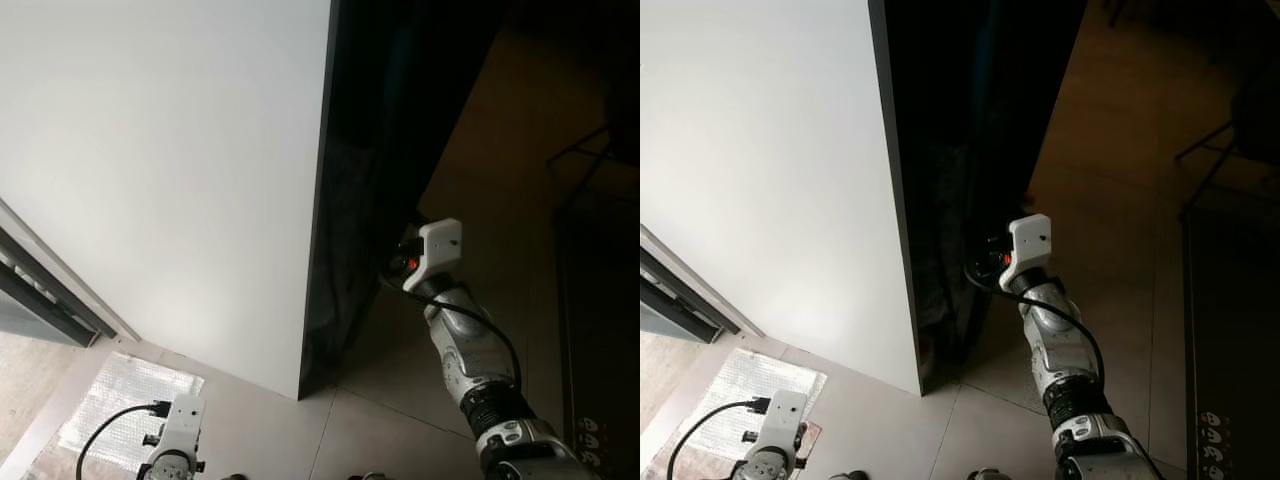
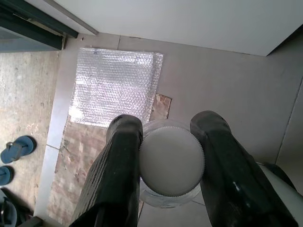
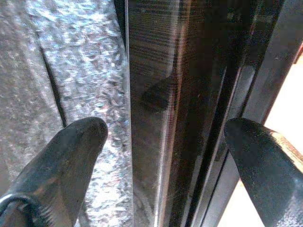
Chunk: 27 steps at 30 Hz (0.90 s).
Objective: Restocking fridge
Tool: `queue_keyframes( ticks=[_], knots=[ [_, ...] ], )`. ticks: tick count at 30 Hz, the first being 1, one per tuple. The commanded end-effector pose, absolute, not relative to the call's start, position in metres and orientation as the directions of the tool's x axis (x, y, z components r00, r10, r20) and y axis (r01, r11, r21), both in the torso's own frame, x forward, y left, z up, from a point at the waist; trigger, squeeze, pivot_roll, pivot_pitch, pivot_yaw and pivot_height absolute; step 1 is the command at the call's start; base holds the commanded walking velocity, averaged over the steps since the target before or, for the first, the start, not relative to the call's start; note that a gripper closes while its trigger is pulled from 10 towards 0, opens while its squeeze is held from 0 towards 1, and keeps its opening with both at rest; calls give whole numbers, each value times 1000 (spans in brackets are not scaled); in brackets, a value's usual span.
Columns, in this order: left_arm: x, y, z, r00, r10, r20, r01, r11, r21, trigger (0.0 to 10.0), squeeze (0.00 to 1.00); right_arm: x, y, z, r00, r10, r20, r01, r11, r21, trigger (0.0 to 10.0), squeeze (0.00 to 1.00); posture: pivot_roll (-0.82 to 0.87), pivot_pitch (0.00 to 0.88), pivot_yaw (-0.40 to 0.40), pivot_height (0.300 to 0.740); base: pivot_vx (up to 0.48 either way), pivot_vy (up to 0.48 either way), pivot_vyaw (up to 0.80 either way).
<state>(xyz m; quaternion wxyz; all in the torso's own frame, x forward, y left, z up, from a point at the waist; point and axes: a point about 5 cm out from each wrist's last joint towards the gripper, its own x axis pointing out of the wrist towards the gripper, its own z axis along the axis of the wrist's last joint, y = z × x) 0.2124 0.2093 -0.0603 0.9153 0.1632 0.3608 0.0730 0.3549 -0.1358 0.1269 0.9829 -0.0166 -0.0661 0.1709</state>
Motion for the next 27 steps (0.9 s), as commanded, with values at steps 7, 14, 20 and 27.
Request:
queue_keyframes(
  ticks=[7, 14, 20, 27],
  knots=[
    [205, 210, -65, 704, 262, -661, -21, 937, 348, 10000, 0, 361, -141, 127, 951, 293, 102, -286, 955, -80, 10000, 0, -100, 160, -45, 740, 0, 0, 0],
    [204, 210, -65, 703, 260, -662, -21, 938, 347, 10000, 0, 364, -141, 129, 958, 262, 114, -248, 961, -124, 10000, 0, -101, 161, -46, 740, 0, 0, 0],
    [205, 215, -64, 701, 276, -658, -40, 936, 350, 10000, 0, 363, -148, 128, 970, 212, 123, -196, 972, -129, 10000, 0, -100, 168, -49, 740, 0, 0, 0],
    [204, 216, -64, 699, 280, -658, -42, 935, 352, 10000, 0, 361, -163, 126, 984, 115, 135, -98, 987, -129, 10000, 0, -101, 171, -49, 740, 0, 0, 0]
  ],
)
